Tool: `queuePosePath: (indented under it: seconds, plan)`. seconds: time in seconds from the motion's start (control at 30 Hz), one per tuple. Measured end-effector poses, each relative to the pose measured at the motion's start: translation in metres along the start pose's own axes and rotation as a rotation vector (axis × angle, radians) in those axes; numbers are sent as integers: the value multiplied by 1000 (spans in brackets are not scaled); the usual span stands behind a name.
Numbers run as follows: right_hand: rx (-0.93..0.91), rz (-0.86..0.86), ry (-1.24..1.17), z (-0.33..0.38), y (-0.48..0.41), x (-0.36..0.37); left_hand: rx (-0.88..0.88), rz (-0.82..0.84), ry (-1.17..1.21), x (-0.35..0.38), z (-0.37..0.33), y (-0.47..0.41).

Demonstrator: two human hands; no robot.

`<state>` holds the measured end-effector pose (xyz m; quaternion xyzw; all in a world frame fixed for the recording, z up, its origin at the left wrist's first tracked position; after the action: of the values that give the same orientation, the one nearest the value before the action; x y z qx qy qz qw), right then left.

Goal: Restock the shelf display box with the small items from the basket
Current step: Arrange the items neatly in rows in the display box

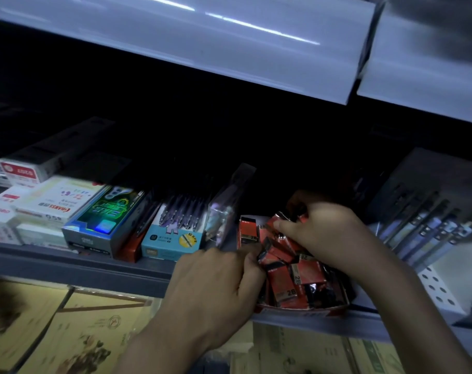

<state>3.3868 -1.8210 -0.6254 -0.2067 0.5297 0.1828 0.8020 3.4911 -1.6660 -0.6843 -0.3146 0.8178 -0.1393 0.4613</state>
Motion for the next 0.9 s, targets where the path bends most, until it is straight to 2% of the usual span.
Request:
queuePosePath:
  seconds: [0.07,0.17,0.27,0.4,0.5,0.6,0.73,0.8,0.9]
  plan:
    - [49,-40,-143,-3,1,-3,-30,-1,18,0,0,-1]
    - [52,-96,-344,-3,4,-10,-214,-37,168,-1,6,-4]
    - [-28,-40,-469,2,9,-13,-352,-135,387,-6,12,-8]
    - [-146,104,-620,18,18,-16,-335,-189,521,-10,6,-10]
    - [-162,120,-676,20,18,-20,-356,-252,556,-13,3,-6]
    - [-98,13,-415,9,6,-15,-402,-321,497,-15,8,1]
    - [-101,70,117,9,-3,5,-445,-340,475,-18,11,5]
    - [-129,123,222,13,-3,10,-453,-329,483,-18,13,4]
    - [-130,166,243,15,-5,13,-429,-292,477,-17,14,4]
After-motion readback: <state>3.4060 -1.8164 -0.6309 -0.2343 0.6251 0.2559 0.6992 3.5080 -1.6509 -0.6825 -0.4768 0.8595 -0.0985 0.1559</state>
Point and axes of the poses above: each hand's wrist, its own y-axis away from the middle knuckle, its own x-axis out of the palm, z = x × y, the point moved 3 cm from there along -y, towards the middle knuckle, and after that the axes turned 9 degrees about -z, right-handed, at the moved point
